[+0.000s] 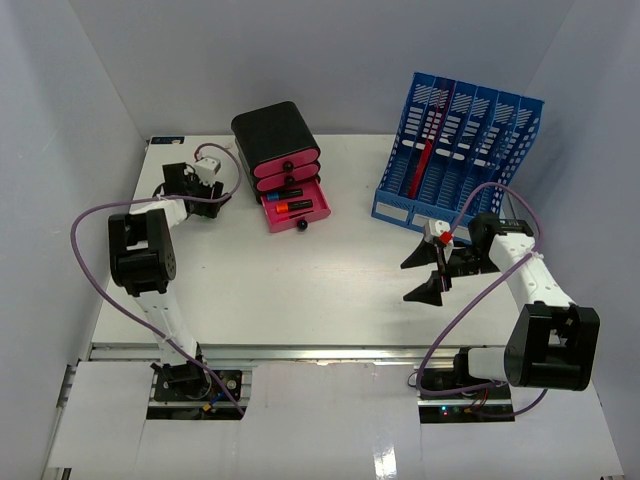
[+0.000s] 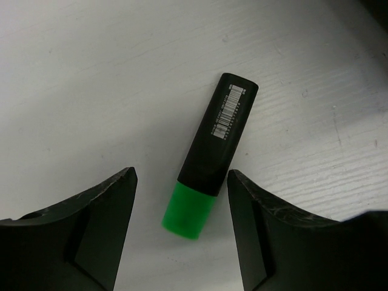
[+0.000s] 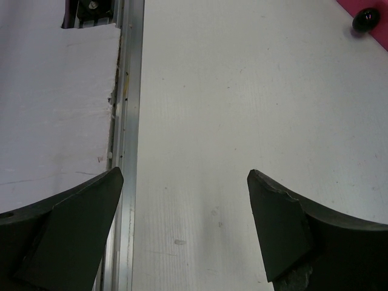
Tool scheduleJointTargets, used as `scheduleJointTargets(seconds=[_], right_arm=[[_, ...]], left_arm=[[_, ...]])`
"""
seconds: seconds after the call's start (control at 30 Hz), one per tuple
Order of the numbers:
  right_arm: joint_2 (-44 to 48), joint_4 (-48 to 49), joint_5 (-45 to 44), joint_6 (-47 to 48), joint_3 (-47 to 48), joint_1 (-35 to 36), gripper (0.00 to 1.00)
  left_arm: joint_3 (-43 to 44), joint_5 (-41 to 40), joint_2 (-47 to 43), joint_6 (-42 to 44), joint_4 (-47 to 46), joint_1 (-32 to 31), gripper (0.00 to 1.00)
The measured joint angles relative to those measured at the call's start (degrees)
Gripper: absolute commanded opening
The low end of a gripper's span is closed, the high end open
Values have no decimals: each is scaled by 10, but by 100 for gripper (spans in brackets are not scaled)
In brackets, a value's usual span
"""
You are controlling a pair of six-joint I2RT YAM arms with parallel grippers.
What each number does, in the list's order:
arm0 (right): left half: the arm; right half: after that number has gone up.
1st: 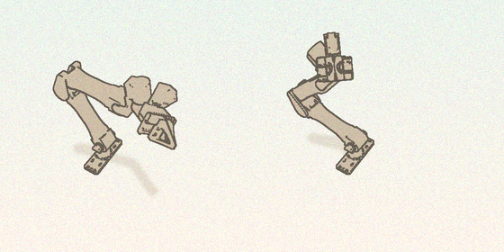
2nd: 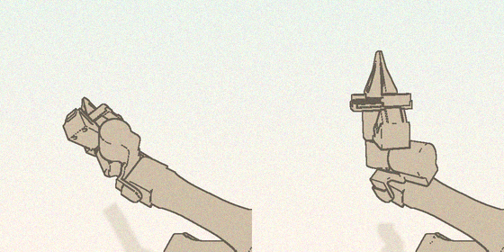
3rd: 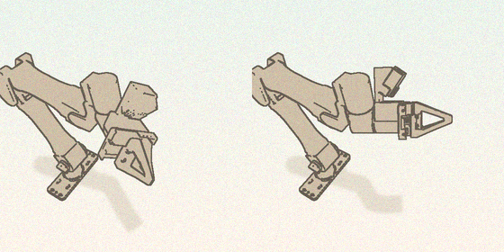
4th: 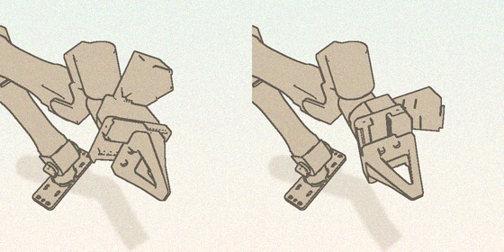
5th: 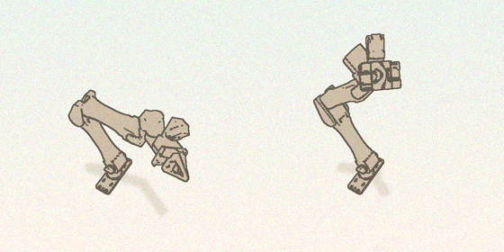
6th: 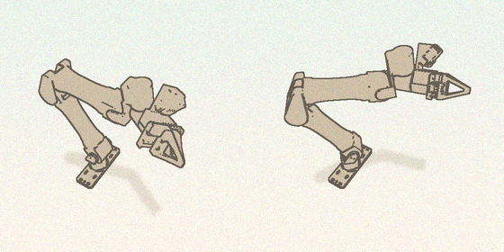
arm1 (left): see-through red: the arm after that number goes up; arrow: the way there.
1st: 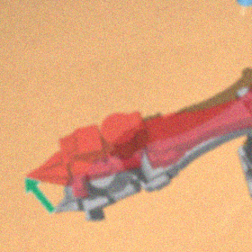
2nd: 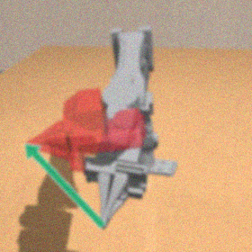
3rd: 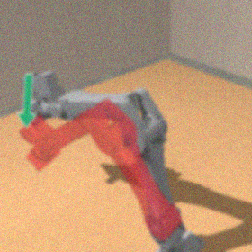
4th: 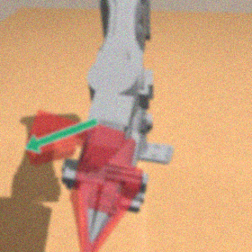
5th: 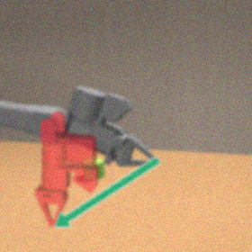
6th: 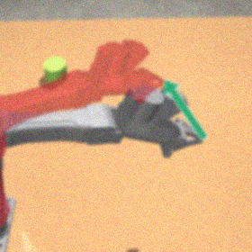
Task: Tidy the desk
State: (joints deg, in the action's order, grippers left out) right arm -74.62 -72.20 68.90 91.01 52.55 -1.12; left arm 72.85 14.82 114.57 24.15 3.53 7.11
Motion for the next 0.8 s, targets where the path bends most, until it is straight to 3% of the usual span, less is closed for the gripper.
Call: scheduleJointTargets(seconds=[0.27,0.6,0.8], right_arm=[[-1,-3,3,7,2,0,90],[-2,-4,3,8,2,-4,90],[-2,-4,4,8,2,-8,90]], left_arm=[[13,19,15,4,13,0,61],[12,24,17,-13,14,-1,23],[-54,38,-35,-77,2,-1,12]])
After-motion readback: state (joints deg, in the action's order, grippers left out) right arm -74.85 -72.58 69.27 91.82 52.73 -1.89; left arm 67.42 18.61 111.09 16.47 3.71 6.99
